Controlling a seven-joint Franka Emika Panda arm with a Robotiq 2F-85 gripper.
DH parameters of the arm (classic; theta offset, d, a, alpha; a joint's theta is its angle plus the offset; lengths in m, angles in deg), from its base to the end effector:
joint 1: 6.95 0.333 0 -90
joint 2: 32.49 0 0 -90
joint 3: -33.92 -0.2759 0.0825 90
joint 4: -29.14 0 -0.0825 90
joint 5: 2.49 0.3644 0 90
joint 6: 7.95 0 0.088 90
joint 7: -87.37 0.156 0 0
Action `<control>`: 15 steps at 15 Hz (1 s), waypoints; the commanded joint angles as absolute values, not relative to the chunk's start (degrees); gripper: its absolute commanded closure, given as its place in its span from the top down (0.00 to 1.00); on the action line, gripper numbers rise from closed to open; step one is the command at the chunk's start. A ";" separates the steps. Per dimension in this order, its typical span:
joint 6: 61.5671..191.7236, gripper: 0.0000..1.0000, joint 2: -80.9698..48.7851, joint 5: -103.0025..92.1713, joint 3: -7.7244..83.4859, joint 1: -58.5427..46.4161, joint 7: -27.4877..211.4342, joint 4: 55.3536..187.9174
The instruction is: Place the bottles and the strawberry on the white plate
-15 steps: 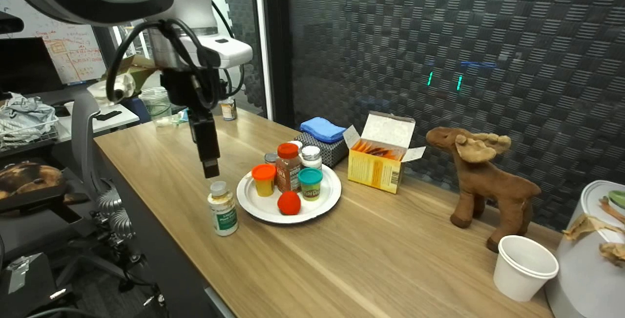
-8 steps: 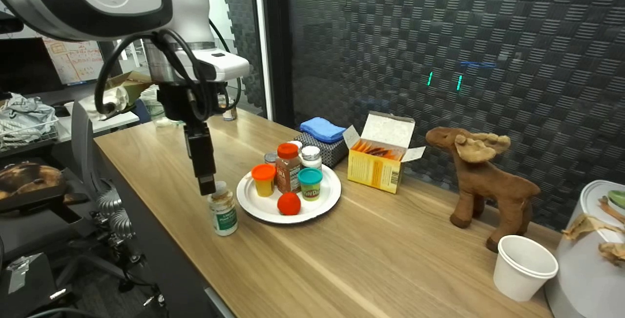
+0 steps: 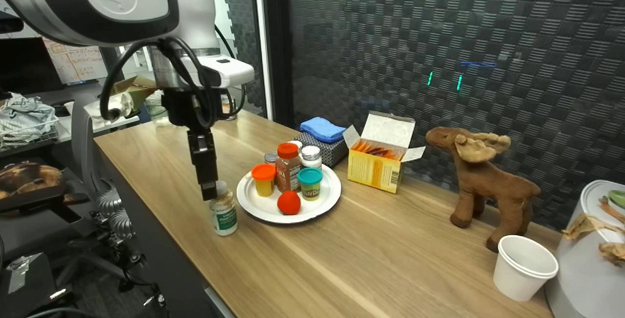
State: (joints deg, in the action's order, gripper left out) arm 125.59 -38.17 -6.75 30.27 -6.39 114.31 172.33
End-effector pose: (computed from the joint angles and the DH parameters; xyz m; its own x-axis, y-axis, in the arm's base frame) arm 0.4380 0.0276 0.2410 0.9402 -0.3386 -0.0378 -0.3348 -0.9387 0.0825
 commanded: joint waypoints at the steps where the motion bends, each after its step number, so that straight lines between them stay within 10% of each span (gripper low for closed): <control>1: 124.53 0.27 -36.74 -8.62 30.84 -7.09 114.15 170.04; 4: 124.36 0.47 -36.12 -9.77 31.41 -7.41 114.17 169.23; 5: 124.31 0.21 -35.85 -10.22 31.63 -7.51 114.25 168.99; 8: 124.53 0.06 -35.37 -10.32 31.97 -7.38 113.94 168.68; 15: 120.34 0.08 -38.84 -15.13 30.05 -6.01 116.57 167.79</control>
State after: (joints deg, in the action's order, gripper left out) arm 124.00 -36.13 -11.98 31.06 -6.85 114.48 169.00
